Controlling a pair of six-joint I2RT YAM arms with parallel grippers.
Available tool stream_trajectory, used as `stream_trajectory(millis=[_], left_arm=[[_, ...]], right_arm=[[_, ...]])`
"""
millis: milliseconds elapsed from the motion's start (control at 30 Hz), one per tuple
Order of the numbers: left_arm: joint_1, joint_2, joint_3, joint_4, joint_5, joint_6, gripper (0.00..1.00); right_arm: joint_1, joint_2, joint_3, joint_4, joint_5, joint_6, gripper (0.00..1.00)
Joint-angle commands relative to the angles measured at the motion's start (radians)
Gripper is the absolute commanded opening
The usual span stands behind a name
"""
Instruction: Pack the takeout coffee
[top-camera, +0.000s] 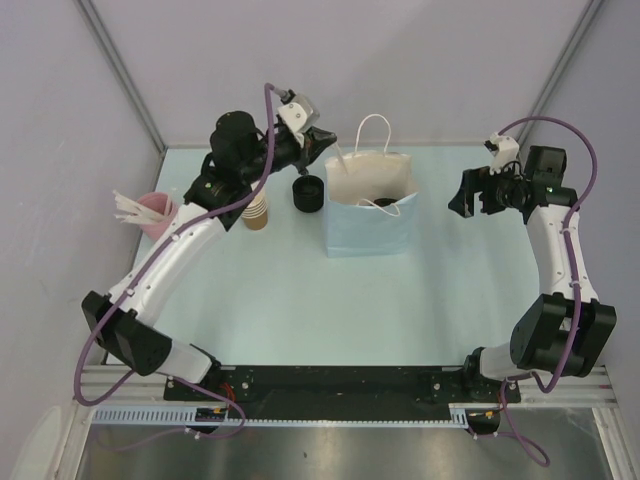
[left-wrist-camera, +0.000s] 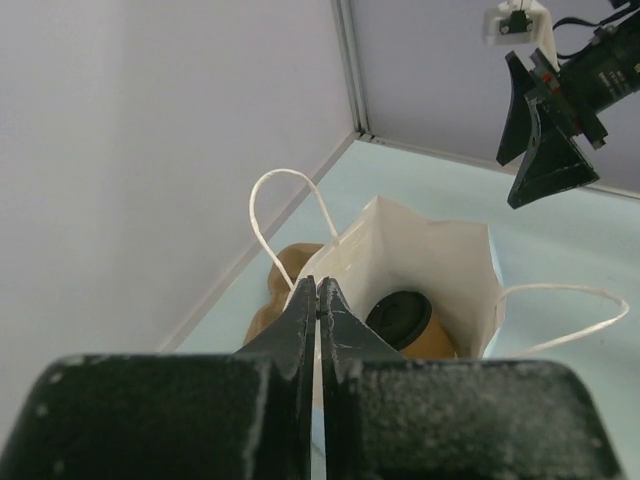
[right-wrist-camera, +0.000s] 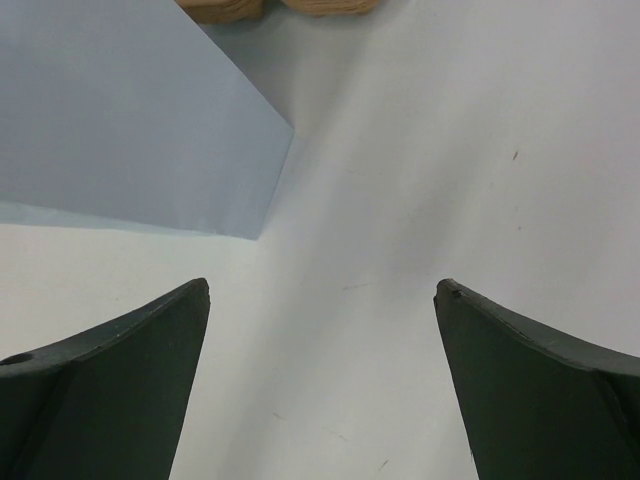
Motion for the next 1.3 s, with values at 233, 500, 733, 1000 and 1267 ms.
stream_trajectory(millis=[233,500,733,1000,1267], left_arm=[[-0.037,-0.031,-0.15,0.127,-0.031,0.014,0.01],[-0.037,-0.114,-0.307,0.201,-0.029,-0.026,0.01],[-0.037,-0.183,-0.394,0.265,-0.032,-0.058,0.02],[-0.037,-0.197,-0.466,0.368,-0.037,-0.118,0.05],[-0.037,-0.123,-0.425,0.405,-0.071,-0.158,0.07]], right_arm=[[-0.009,-0.005,-0.013,0.007,-0.034,-0.016,1.0],[-0.016,-0.014,-0.014,0.007,-0.046,-0.015,1.0],[-0.027,-0.017,-0.017,0.007,-0.052,-0.015,1.0],[-0.03,-0.02,-0.017,0.006,-0.054,-0.018,1.0],[-0.036,-0.017,-0.017,0.006,-0.055,-0.018,1.0]])
